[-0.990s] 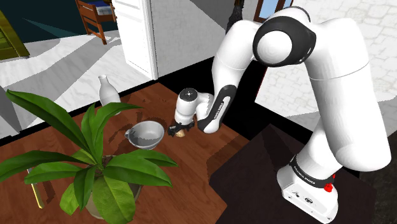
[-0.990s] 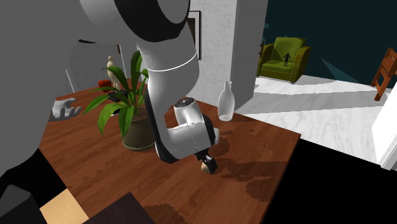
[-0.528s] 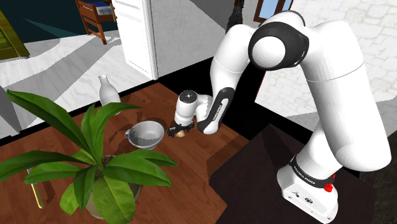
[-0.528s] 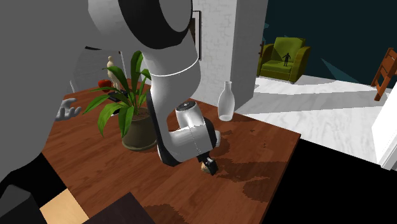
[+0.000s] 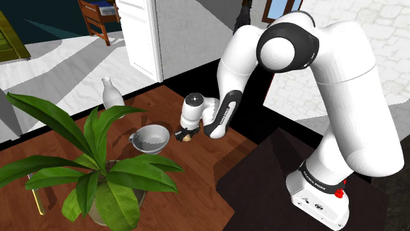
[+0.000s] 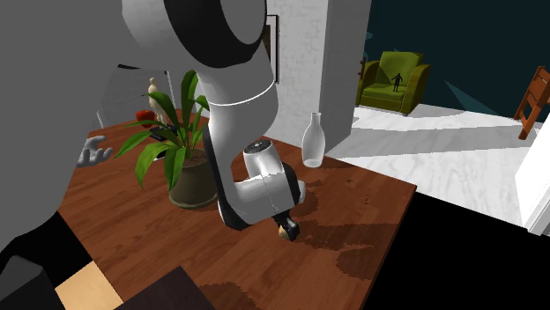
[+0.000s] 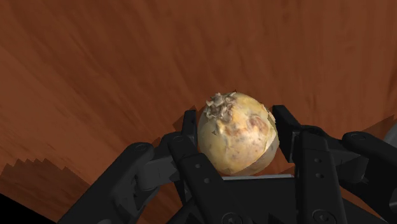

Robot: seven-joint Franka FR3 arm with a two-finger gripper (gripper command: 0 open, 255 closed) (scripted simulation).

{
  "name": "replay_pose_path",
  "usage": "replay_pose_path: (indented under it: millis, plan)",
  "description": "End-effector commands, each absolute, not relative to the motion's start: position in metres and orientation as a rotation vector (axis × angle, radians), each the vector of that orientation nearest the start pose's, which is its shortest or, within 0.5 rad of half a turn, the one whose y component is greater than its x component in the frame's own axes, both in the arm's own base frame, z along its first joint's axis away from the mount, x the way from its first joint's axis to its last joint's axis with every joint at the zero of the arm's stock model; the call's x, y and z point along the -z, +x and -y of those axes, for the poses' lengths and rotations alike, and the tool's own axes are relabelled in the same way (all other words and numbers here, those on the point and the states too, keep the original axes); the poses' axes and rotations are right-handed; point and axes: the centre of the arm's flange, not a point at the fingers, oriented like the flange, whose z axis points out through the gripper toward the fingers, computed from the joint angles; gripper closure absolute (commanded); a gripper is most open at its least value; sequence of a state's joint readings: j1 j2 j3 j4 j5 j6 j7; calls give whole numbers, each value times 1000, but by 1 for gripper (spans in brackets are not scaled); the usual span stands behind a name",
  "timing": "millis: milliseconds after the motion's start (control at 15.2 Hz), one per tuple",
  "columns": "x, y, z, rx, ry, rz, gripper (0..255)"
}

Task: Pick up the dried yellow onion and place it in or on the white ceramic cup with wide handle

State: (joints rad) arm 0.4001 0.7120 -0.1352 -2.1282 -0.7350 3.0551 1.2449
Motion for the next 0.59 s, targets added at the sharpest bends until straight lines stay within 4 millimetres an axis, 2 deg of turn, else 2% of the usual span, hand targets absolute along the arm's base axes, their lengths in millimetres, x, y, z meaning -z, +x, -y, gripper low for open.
replay_pose_path:
  millis: [0, 198, 528]
  plan:
    - [-83, 519, -191, 443, -3132, -331, 255]
    - [-83, 519, -191, 443, -3132, -331, 255]
    - [-109, 519, -191, 443, -3132, -331, 255]
